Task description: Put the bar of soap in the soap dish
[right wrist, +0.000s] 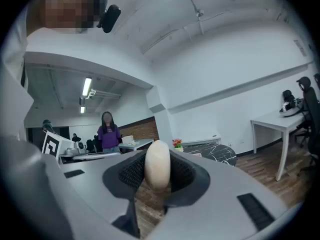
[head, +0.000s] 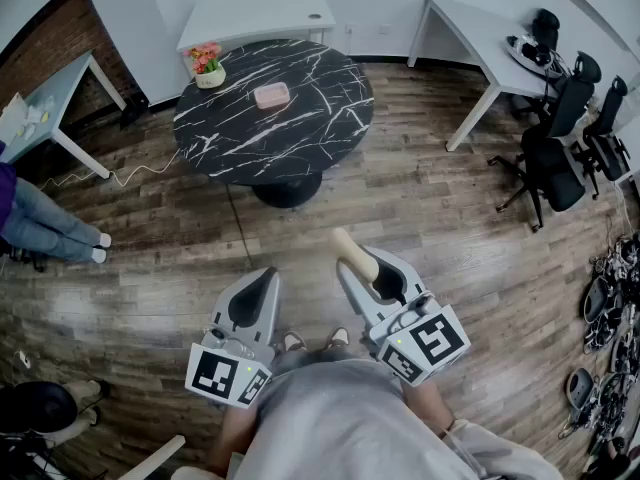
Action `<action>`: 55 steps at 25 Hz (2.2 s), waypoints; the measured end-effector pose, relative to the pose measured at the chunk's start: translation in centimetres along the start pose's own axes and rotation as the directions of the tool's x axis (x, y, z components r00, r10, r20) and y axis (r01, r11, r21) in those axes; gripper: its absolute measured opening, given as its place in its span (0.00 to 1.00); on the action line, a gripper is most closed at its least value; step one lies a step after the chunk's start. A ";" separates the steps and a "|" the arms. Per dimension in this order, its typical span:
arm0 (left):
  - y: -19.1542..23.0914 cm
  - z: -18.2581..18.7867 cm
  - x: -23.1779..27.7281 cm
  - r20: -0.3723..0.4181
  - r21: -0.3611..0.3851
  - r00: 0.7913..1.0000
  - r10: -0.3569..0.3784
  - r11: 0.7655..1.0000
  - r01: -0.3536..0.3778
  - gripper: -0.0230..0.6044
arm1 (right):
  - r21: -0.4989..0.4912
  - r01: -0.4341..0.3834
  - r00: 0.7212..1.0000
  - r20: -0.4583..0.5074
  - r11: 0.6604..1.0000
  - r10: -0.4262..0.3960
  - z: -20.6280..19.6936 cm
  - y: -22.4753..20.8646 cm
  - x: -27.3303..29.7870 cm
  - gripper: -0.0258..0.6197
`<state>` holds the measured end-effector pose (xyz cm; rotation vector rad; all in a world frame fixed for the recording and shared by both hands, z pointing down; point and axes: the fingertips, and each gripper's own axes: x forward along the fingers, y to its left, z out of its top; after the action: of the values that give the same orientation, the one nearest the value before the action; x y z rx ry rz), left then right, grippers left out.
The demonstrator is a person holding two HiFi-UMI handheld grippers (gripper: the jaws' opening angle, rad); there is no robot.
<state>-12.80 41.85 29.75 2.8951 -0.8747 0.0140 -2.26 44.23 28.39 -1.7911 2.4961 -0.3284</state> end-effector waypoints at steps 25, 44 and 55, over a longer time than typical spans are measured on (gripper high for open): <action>-2.1 -0.5 0.9 0.004 -0.018 0.999 0.038 0.999 -0.038 0.04 | -0.001 -0.029 0.999 0.020 1.000 0.029 0.3 -1.8 -4.4 0.22; 3.1 -0.4 7.4 -0.013 -0.018 1.000 0.021 1.000 -0.021 0.04 | 0.021 -0.042 0.999 -0.002 0.999 0.042 0.6 -5.3 3.3 0.22; 10.3 0.5 11.1 -0.020 -0.015 1.000 -0.022 1.000 0.022 0.04 | 0.019 -0.055 0.998 -0.021 0.998 0.055 1.6 -5.4 12.2 0.22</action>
<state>-9.29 27.14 30.90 2.8851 -0.8359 0.0349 -0.98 30.83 28.89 -1.7174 2.5430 -0.3677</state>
